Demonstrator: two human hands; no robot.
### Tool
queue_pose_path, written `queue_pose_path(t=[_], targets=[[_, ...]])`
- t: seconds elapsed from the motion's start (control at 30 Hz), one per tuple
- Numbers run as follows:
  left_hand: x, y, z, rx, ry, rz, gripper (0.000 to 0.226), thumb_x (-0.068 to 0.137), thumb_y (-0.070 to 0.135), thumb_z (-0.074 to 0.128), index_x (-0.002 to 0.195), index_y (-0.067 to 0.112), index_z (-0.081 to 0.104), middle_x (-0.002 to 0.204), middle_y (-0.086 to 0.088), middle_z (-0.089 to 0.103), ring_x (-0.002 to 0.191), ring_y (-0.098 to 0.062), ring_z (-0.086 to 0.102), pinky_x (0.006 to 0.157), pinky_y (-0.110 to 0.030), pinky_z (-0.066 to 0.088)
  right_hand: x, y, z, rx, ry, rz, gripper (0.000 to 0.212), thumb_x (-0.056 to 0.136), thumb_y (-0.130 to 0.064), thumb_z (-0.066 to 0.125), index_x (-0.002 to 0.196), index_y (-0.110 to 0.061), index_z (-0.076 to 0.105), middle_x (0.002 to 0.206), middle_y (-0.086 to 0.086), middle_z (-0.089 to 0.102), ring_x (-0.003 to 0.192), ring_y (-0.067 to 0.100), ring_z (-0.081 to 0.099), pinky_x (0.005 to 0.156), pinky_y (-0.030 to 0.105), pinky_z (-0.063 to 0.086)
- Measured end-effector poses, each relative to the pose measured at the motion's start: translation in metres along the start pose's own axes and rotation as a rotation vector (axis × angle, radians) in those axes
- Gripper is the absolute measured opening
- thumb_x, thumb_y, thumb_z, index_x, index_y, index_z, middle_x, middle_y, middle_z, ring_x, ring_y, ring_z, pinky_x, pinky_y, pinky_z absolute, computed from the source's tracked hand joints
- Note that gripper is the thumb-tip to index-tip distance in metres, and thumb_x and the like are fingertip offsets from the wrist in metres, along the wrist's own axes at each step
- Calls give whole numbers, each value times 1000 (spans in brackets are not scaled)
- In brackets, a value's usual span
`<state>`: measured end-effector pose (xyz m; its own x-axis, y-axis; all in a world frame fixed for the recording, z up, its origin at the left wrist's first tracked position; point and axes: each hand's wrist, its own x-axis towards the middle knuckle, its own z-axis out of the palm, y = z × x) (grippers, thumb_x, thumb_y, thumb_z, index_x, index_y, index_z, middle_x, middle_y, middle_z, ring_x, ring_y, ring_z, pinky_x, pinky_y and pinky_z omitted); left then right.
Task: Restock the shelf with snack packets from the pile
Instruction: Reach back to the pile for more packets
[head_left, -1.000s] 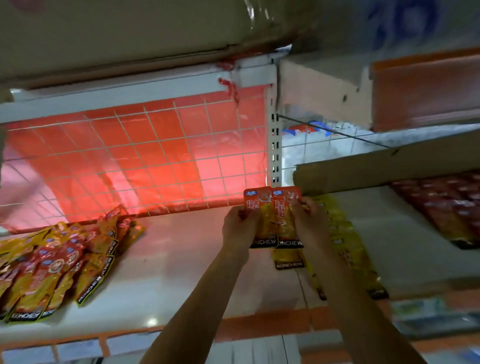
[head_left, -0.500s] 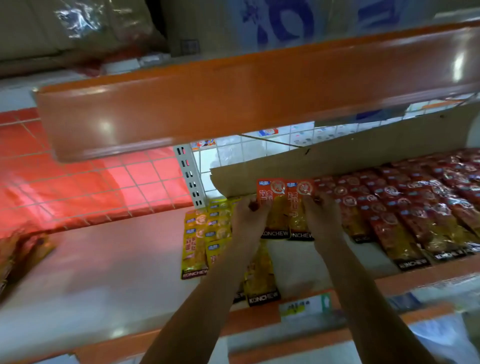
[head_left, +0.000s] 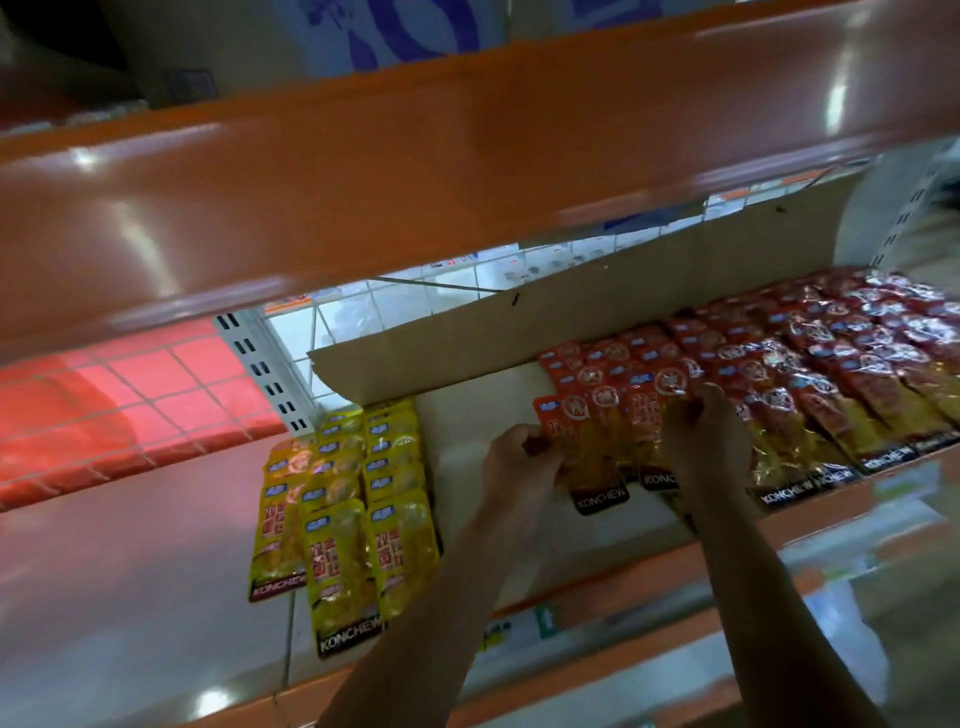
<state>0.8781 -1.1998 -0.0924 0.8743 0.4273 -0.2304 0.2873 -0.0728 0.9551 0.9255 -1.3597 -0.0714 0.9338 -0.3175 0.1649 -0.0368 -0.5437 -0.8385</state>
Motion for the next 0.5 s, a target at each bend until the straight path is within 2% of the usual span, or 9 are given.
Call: queue_pose_path(t=[0.03, 0.1, 0.17, 0.2, 0.3, 0.37, 0.43, 0.5], targets=[[-1, -1, 5, 10, -1, -8, 9, 78, 19, 76, 79, 19, 67, 77, -1, 72, 73, -15, 70, 69, -30, 59, 2, 4, -4, -17, 15, 8, 30, 91, -11, 46, 117, -7, 60, 71, -1, 52, 60, 10, 46, 55, 23, 30], [-2, -3, 13, 52, -2, -18, 11, 77, 20, 77, 77, 22, 67, 73, 5, 71, 66, -8, 67, 59, -21, 55, 2, 11, -8, -35, 4, 0, 20, 90, -10, 46, 101, -5, 63, 70, 6, 54, 58, 12, 43, 53, 27, 29], [-1, -3, 21, 111, 9, -20, 11, 76, 23, 78, 77, 22, 67, 75, 8, 70, 67, -5, 66, 58, -19, 52, 0, 13, -10, -67, -32, -21, 15, 88, -10, 48, 90, -7, 63, 74, 14, 60, 64, 23, 49, 55, 29, 31], [0, -3, 24, 147, 12, -17, 11, 77, 25, 77, 79, 22, 67, 77, 8, 70, 70, -5, 65, 59, -19, 52, -2, 14, -10, -86, -54, -29, 17, 89, -11, 48, 93, -9, 64, 78, 16, 63, 70, 28, 53, 59, 30, 32], [2, -2, 32, 258, 13, 4, 14, 79, 33, 75, 85, 23, 68, 82, 9, 68, 75, -6, 64, 64, -22, 53, -10, 17, -7, -103, -123, -49, 32, 91, -13, 47, 119, -11, 62, 90, 14, 65, 78, 26, 56, 68, 28, 34], [2, -1, 34, 311, 12, 21, 19, 79, 38, 75, 88, 23, 68, 81, 10, 66, 74, -5, 63, 66, -23, 53, -17, 19, -5, -93, -153, -100, 35, 92, -13, 47, 126, -12, 56, 95, 12, 64, 84, 28, 60, 69, 29, 40], [2, -1, 35, 357, 12, 34, 23, 79, 41, 74, 90, 23, 67, 82, 10, 66, 75, -6, 64, 69, -25, 55, -24, 21, -4, -80, -154, -150, 40, 92, -11, 48, 132, -14, 51, 107, 13, 64, 96, 31, 61, 77, 34, 47], [3, -2, 35, 401, 6, 52, 25, 80, 41, 72, 95, 20, 68, 88, 6, 68, 79, -9, 65, 74, -28, 56, -29, 23, -4, -94, -135, -204, 40, 93, -10, 49, 132, -15, 50, 115, 13, 61, 103, 32, 59, 81, 36, 47]])
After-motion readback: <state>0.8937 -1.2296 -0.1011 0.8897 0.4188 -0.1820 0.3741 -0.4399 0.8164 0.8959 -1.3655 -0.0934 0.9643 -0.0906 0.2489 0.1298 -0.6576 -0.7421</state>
